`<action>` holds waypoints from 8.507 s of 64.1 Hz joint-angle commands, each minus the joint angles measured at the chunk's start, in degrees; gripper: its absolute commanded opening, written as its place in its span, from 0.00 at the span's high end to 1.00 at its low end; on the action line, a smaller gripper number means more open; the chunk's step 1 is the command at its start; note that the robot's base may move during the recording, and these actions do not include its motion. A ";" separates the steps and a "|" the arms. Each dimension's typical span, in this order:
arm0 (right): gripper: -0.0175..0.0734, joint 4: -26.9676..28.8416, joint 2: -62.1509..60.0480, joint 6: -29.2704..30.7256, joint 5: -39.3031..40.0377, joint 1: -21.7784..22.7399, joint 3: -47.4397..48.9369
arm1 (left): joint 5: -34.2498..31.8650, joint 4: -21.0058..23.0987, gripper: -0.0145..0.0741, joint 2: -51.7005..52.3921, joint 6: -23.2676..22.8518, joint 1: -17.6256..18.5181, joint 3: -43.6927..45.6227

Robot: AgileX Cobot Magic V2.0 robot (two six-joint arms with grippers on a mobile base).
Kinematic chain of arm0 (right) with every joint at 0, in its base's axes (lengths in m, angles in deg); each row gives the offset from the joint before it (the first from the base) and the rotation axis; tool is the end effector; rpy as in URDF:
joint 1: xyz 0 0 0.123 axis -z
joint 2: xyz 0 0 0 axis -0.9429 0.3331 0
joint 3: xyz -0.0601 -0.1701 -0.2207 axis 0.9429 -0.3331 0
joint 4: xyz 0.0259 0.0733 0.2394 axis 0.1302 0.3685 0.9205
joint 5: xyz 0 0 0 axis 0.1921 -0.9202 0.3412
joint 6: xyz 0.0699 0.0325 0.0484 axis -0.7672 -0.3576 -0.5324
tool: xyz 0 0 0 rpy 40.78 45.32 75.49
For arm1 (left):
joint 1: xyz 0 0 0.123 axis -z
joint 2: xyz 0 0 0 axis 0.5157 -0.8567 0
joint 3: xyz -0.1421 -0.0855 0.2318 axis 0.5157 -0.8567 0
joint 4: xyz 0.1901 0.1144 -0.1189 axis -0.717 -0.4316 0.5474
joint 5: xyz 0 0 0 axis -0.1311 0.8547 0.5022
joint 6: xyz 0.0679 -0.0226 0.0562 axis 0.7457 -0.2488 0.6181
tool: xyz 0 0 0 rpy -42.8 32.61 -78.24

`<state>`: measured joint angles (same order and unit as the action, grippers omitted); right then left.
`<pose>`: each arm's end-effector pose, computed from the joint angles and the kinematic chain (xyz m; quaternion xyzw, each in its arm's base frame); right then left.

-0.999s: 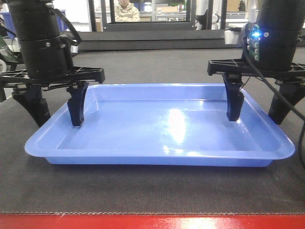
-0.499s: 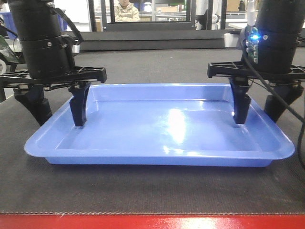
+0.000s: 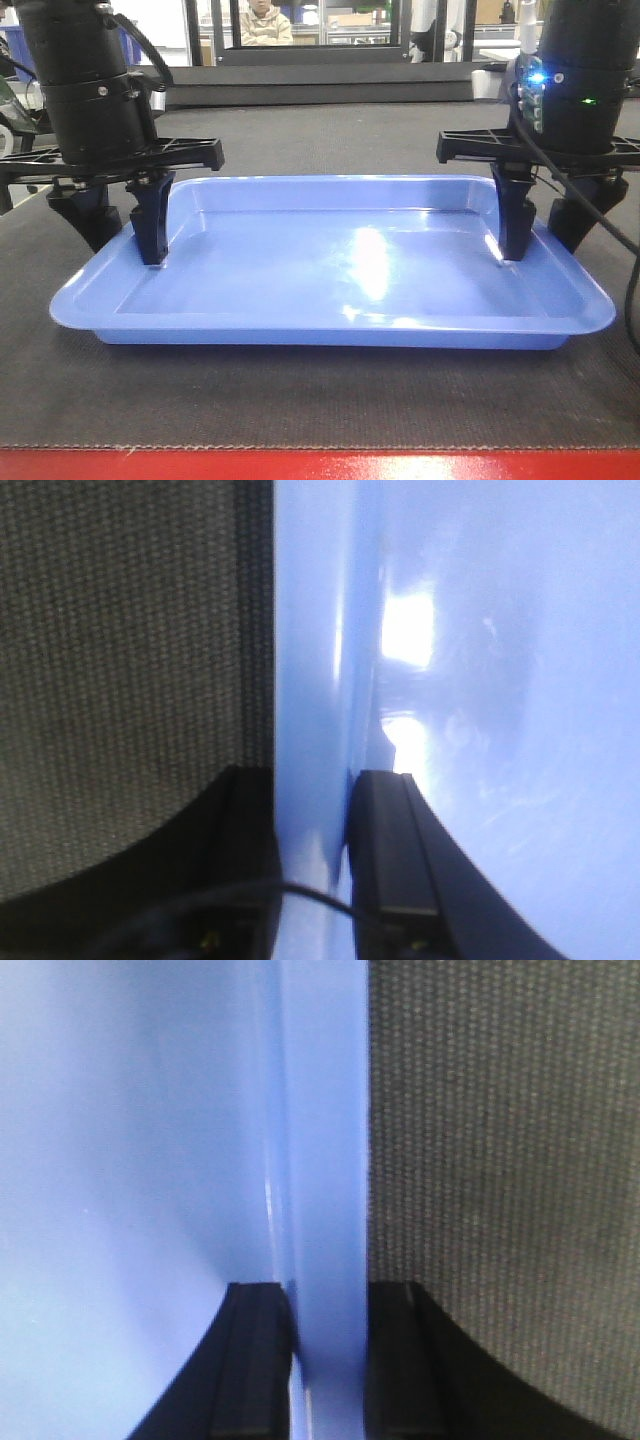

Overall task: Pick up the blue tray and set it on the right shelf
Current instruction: 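Close both grippers on the tray's side rims, then lift the blue tray off the table with both grippers, then hold the tray with both grippers while driving to the shelf rack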

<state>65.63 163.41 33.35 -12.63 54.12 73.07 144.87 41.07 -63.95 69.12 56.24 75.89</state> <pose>0.3483 0.1093 0.2175 0.0795 0.9922 0.0650 0.0712 0.3513 -0.1716 0.2136 0.0528 0.9951 -0.0584 0.0594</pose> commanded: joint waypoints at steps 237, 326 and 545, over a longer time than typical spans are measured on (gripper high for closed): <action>0.56 -13.52 -27.56 -24.33 3.33 -22.46 -13.28 | 1.56 -2.24 0.79 37.54 -10.10 4.14 -25.98; 0.56 -13.52 -27.56 -24.33 3.33 -22.46 -13.28 | 1.80 -1.08 0.79 37.54 -10.10 4.14 -25.98; 0.56 -13.52 -27.56 -24.33 3.34 -22.46 -13.28 | 1.80 -1.08 0.79 37.54 -10.10 4.14 -25.98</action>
<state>52.71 137.93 9.61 -12.55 31.66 58.17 147.16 38.56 -27.72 59.17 59.77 48.25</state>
